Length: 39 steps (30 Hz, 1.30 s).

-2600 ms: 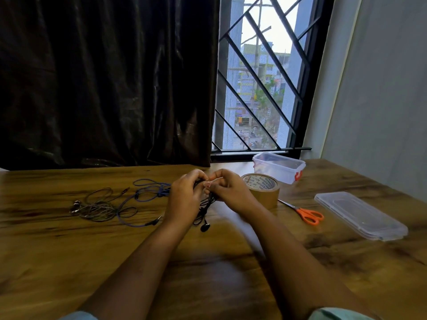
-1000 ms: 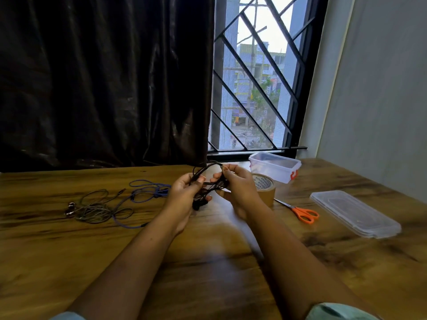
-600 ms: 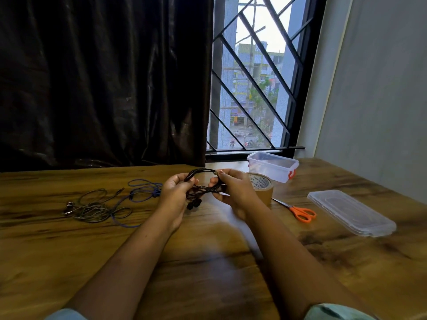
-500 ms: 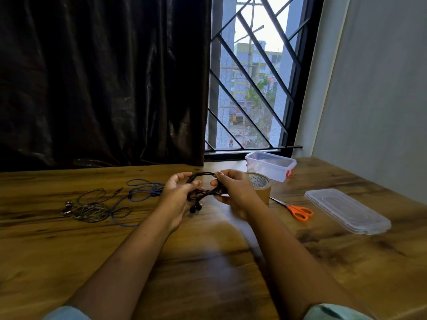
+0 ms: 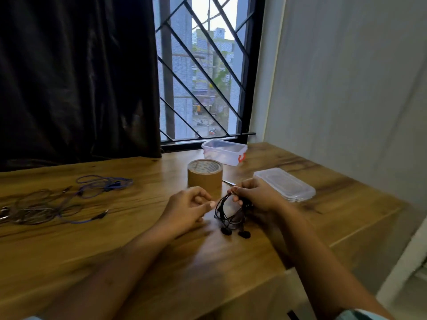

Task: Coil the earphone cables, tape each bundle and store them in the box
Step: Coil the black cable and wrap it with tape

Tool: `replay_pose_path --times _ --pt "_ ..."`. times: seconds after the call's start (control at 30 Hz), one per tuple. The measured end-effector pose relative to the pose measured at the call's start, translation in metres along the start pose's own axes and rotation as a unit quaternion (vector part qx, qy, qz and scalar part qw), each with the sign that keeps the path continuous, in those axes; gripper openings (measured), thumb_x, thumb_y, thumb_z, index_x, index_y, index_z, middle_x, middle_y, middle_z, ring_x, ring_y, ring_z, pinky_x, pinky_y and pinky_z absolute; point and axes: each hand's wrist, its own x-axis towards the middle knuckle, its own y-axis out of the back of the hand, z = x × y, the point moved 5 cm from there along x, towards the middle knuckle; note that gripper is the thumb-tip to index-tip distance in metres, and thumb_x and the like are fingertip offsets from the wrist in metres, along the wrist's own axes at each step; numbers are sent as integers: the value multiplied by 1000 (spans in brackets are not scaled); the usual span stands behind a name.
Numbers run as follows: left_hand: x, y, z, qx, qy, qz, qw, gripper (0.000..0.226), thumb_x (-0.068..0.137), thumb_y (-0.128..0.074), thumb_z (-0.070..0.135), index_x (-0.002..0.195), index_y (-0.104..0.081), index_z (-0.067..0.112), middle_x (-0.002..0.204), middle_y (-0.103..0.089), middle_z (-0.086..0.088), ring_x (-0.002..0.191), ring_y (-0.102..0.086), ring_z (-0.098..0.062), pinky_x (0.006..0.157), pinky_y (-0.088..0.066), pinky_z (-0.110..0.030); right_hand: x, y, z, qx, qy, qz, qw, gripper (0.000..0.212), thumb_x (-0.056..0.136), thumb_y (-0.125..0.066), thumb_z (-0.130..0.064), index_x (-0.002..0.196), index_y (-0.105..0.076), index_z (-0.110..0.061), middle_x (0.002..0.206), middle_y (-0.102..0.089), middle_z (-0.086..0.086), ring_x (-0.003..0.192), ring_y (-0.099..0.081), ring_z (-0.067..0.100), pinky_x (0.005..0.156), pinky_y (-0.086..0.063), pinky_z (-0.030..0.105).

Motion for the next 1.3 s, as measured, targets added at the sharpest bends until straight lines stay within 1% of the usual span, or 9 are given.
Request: replay_pose_path --times 0.1,0.2,0.33,0.47,0.7,0.83,1.07,1.17,1.3 --pt "-7 -7 10 84 -87 -10 993 11 82 -70 14 85 -64 23 75 -63 6 65 -55 1 59 -41 -7 -13 13 5 -35 -3 10 999 19 96 -54 -15 84 -66 -7 67 -63 3 60 -53 15 63 -42 32" --pt "-12 -9 11 125 -119 -15 985 10 84 -69 16 87 -64 25 80 -64 9 78 -57 -1 65 -41 -7 -25 21 -1 -130 -15 16 991 17 95 -57 -23 90 -66 -9 80 -67 6 69 -59 17 68 -49 33" --pt "-13 -5 10 166 -119 10 979 8 87 -64 16 84 -64 24 82 -63 7 77 -57 -2 65 -41 -11 -31 32 -9 -351 -23 70 933 30 90 -64 -29 111 -67 -9 111 -67 11 103 -61 24 84 -47 31" --pt "-18 -10 14 234 -143 2 962 7 89 -60 19 84 -63 23 85 -63 6 78 -55 -8 68 -45 -25 -32 33 -9 -413 -42 104 904 34 86 -67 -31 110 -67 -7 113 -66 13 106 -60 27 79 -45 29" --pt "-33 -27 23 244 -122 17 962 19 91 -57 20 109 -65 19 100 -65 3 88 -58 -14 78 -48 -29 -37 38 -5 -407 -61 158 898 26 90 -57 -13 114 -60 -3 116 -63 16 107 -61 29 85 -48 32" --pt "-44 -43 32 232 -110 39 966 30 93 -54 17 122 -60 18 112 -62 1 103 -55 -15 84 -39 -23 -43 36 -5 -392 -60 189 898 23 90 -53 -10 111 -60 -5 115 -64 15 105 -61 29 82 -48 33" --pt "-37 -37 31 267 -80 122 953 25 92 -48 6 109 -63 14 103 -63 -4 103 -51 -21 79 -38 -27 -45 38 -4 -373 -46 175 910 25 89 -51 -8 110 -62 -3 116 -63 19 107 -60 32 83 -48 33" --pt "-35 -36 32 270 -92 136 949 20 91 -50 7 102 -65 14 98 -64 -4 99 -52 -21 75 -37 -26 -43 42 -14 -359 -14 162 919 7 88 -54 -9 89 -60 -10 107 -66 19 102 -61 31 78 -47 33" --pt "-17 -30 35 234 -75 196 949 16 89 -51 6 95 -64 14 96 -65 -3 97 -50 -21 76 -38 -29 -24 57 -41 -292 41 165 941 25 89 -51 -10 66 -48 -19 79 -62 8 80 -58 22 69 -44 26"
